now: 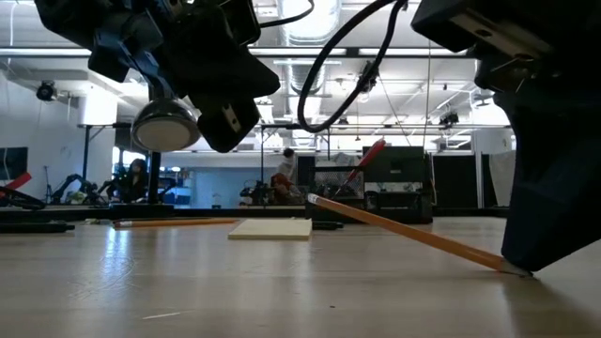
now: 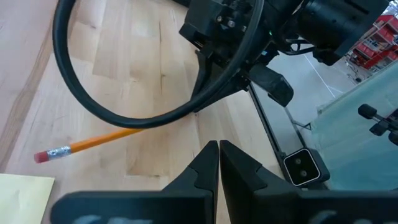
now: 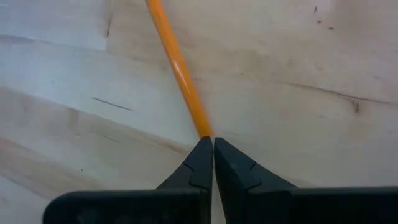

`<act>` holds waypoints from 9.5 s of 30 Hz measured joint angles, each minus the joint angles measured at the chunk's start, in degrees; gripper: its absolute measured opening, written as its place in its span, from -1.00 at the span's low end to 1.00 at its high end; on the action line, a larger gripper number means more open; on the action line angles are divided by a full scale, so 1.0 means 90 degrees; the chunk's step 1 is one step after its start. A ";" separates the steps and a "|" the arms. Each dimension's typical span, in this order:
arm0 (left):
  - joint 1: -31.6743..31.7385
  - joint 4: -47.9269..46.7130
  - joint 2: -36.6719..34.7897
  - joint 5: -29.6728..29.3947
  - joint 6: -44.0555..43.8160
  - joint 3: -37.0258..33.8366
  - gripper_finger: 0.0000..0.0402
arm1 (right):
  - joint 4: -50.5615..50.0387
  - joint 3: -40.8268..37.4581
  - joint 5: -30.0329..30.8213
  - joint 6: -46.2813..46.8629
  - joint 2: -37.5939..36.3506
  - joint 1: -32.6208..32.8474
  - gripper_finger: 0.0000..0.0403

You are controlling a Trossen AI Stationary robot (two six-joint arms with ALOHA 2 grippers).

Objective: Pick and place office supplies into organizer
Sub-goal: Put the bottom pencil into the desk organizer

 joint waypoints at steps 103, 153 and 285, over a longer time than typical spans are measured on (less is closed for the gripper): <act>0.1078 -0.1780 0.1396 0.0329 0.4394 0.1210 -0.24 | -0.3236 0.1731 -0.0635 0.0696 0.0118 0.0283 -0.96; 0.0675 -0.1319 0.1348 0.0504 0.0901 0.1627 -0.24 | -0.1982 -0.3112 -0.1197 0.0687 -0.2715 -0.1080 -0.96; 0.0219 -0.4789 0.3075 -0.3274 0.2353 0.4290 -1.00 | -0.2650 -0.4488 0.0627 -0.3332 -0.4571 -0.1622 -0.96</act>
